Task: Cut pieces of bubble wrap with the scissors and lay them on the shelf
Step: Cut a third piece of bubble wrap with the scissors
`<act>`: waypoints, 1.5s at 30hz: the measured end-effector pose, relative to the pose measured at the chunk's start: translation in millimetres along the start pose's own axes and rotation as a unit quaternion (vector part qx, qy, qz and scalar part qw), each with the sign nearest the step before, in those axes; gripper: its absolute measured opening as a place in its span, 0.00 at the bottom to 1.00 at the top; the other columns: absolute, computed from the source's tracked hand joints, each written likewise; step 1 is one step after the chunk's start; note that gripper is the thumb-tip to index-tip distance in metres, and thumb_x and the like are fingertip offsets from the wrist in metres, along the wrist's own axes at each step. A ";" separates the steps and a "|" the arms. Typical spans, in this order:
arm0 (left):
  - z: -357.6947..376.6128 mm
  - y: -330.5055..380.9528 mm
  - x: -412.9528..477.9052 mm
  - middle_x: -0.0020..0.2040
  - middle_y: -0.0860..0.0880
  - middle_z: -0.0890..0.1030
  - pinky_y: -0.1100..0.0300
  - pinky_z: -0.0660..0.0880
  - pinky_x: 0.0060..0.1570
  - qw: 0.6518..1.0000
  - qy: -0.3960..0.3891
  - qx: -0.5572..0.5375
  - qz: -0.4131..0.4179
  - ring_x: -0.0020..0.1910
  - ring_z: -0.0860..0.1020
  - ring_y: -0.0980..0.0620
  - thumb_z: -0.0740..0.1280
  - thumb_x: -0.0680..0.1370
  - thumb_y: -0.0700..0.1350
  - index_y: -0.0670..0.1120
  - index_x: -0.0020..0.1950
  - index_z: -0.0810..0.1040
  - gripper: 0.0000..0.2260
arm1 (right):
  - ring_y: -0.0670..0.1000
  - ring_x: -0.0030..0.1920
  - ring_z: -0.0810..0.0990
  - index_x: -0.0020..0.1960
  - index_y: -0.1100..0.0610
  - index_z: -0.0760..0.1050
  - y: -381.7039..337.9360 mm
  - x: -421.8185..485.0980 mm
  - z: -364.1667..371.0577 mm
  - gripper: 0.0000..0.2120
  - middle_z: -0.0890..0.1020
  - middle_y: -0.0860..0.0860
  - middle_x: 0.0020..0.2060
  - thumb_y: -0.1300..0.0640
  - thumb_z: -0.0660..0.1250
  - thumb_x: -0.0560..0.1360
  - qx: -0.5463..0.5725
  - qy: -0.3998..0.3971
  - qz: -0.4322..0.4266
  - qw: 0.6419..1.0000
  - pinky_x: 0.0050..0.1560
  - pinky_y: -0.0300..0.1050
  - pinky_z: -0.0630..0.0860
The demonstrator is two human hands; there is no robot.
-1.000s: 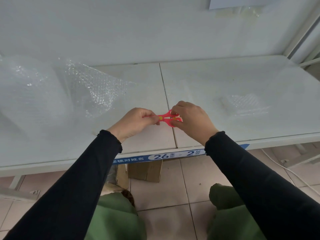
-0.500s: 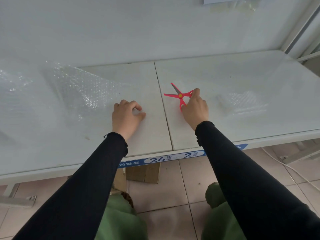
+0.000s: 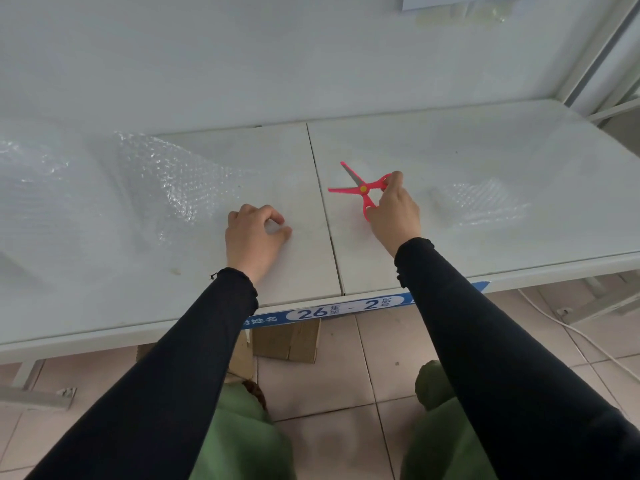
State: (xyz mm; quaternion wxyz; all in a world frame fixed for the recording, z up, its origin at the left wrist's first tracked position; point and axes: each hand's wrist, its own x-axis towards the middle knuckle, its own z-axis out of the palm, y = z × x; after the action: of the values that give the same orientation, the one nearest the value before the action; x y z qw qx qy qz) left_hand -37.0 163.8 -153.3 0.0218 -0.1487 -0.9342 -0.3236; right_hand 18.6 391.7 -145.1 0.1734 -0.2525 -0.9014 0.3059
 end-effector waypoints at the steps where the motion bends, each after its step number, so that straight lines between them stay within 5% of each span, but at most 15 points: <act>1: 0.1 0.7 -0.9 0.54 0.49 0.76 0.56 0.67 0.54 1.000 0.001 -0.002 -0.001 0.59 0.69 0.45 0.71 0.77 0.52 0.51 0.51 0.81 0.07 | 0.60 0.44 0.78 0.62 0.59 0.63 0.3 -1.2 2.8 0.17 0.79 0.57 0.46 0.63 0.65 0.78 -0.036 -0.006 -0.014 0.999 0.41 0.51 0.72; 5: -0.3 2.5 -5.4 0.52 0.49 0.76 0.56 0.68 0.53 1.000 0.002 -0.006 0.002 0.58 0.70 0.46 0.71 0.76 0.51 0.50 0.48 0.82 0.06 | 0.62 0.44 0.78 0.63 0.61 0.62 0.1 -4.2 6.8 0.16 0.78 0.56 0.41 0.64 0.63 0.78 -0.049 -0.031 -0.003 0.998 0.40 0.54 0.73; 14: -5.4 16.1 -13.3 0.59 0.49 0.76 0.55 0.68 0.57 1.000 0.007 -0.014 -0.022 0.62 0.70 0.47 0.70 0.77 0.53 0.51 0.57 0.80 0.11 | 0.56 0.38 0.86 0.59 0.56 0.63 -9.7 4.9 -35.9 0.15 0.78 0.52 0.44 0.67 0.62 0.76 0.248 0.007 0.004 0.969 0.45 0.61 0.81; 16: -12.8 40.4 -24.8 0.51 0.52 0.79 0.57 0.69 0.53 0.991 0.077 -0.113 -0.012 0.53 0.74 0.54 0.70 0.78 0.52 0.48 0.52 0.81 0.09 | 0.56 0.38 0.85 0.59 0.57 0.64 -16.5 4.3 -49.3 0.14 0.78 0.54 0.45 0.66 0.63 0.77 0.280 0.034 -0.029 0.959 0.43 0.58 0.82; 18: -14.1 72.9 -45.3 0.41 0.50 0.83 0.59 0.73 0.46 0.958 0.002 -0.284 -0.045 0.41 0.79 0.57 0.67 0.80 0.54 0.43 0.43 0.82 0.16 | 0.58 0.40 0.86 0.59 0.58 0.64 -23.7 3.9 -63.5 0.13 0.77 0.55 0.45 0.66 0.64 0.78 0.328 0.048 -0.045 0.942 0.40 0.49 0.82; 20: -5.6 102.4 -62.7 0.48 0.44 0.86 0.56 0.79 0.47 0.861 -0.191 -0.450 -0.139 0.47 0.84 0.52 0.64 0.80 0.61 0.41 0.49 0.84 0.24 | 0.57 0.41 0.86 0.59 0.58 0.63 -30.0 2.4 -76.8 0.14 0.77 0.55 0.46 0.67 0.63 0.78 0.370 0.052 -0.054 0.926 0.40 0.46 0.80; 22: 3.2 118.8 -63.3 0.64 0.40 0.81 0.50 0.82 0.53 0.666 -0.284 -0.645 -0.244 0.60 0.82 0.44 0.65 0.77 0.65 0.39 0.66 0.77 0.31 | 0.53 0.40 0.86 0.60 0.59 0.63 -32.7 -0.6 -87.0 0.15 0.76 0.52 0.48 0.69 0.63 0.78 0.404 0.048 -0.057 0.912 0.42 0.46 0.80; 24: 5.2 120.1 -48.7 0.71 0.37 0.75 0.49 0.83 0.52 0.505 -0.234 -0.783 -0.278 0.64 0.80 0.39 0.67 0.77 0.61 0.39 0.73 0.68 0.34 | 0.52 0.41 0.86 0.62 0.60 0.63 -30.2 -3.0 -93.6 0.16 0.75 0.49 0.49 0.70 0.63 0.78 0.428 0.049 -0.051 0.901 0.42 0.45 0.80; 26: 3.3 117.5 -29.7 0.72 0.35 0.73 0.51 0.83 0.52 0.446 -0.174 -0.838 -0.262 0.65 0.79 0.38 0.64 0.82 0.53 0.39 0.75 0.67 0.27 | 0.53 0.43 0.86 0.63 0.61 0.63 -24.3 -3.7 -97.8 0.16 0.76 0.49 0.48 0.70 0.63 0.78 0.435 0.051 -0.038 0.898 0.42 0.44 0.80; 30: -3.3 116.6 -13.4 0.70 0.36 0.76 0.55 0.82 0.54 0.456 -0.151 -0.847 -0.228 0.66 0.77 0.39 0.58 0.85 0.42 0.38 0.74 0.70 0.17 | 0.54 0.45 0.86 0.61 0.58 0.64 -11.4 -2.4 -103.8 0.16 0.75 0.54 0.54 0.68 0.65 0.78 0.420 0.047 -0.023 0.906 0.42 0.45 0.80; 35: -16.6 114.9 -5.5 0.63 0.35 0.81 0.51 0.76 0.65 0.494 -0.113 -0.843 -0.183 0.65 0.80 0.39 0.62 0.84 0.38 0.40 0.73 0.72 0.17 | 0.47 0.46 0.79 0.52 0.53 0.71 -1.5 -11.9 -111.8 0.13 0.79 0.54 0.53 0.49 0.69 0.74 0.370 0.018 0.037 0.928 0.43 0.44 0.74; 40: -17.2 113.5 3.6 0.63 0.33 0.80 0.48 0.73 0.69 0.504 -0.102 -0.838 -0.181 0.65 0.78 0.36 0.63 0.84 0.46 0.39 0.73 0.71 0.19 | 0.46 0.44 0.75 0.57 0.60 0.75 -10.2 -55.9 -115.0 0.14 0.81 0.41 0.39 0.51 0.69 0.78 0.362 -0.178 -0.013 0.915 0.43 0.47 0.71; 45: -11.9 115.1 5.4 0.67 0.33 0.77 0.48 0.71 0.71 0.525 -0.120 -0.821 -0.187 0.68 0.76 0.38 0.58 0.86 0.47 0.44 0.75 0.71 0.18 | 0.50 0.46 0.79 0.54 0.57 0.77 -19.4 -92.5 -105.3 0.17 0.83 0.50 0.48 0.43 0.66 0.78 0.365 -0.350 0.004 0.863 0.46 0.49 0.73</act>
State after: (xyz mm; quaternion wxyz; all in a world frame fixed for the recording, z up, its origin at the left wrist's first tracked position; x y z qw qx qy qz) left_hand -9.2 243.9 -74.3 -0.2832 0.0402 -0.2552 -0.9236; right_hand 136.2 375.4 -68.1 -0.0753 -0.0512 -0.7258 0.6818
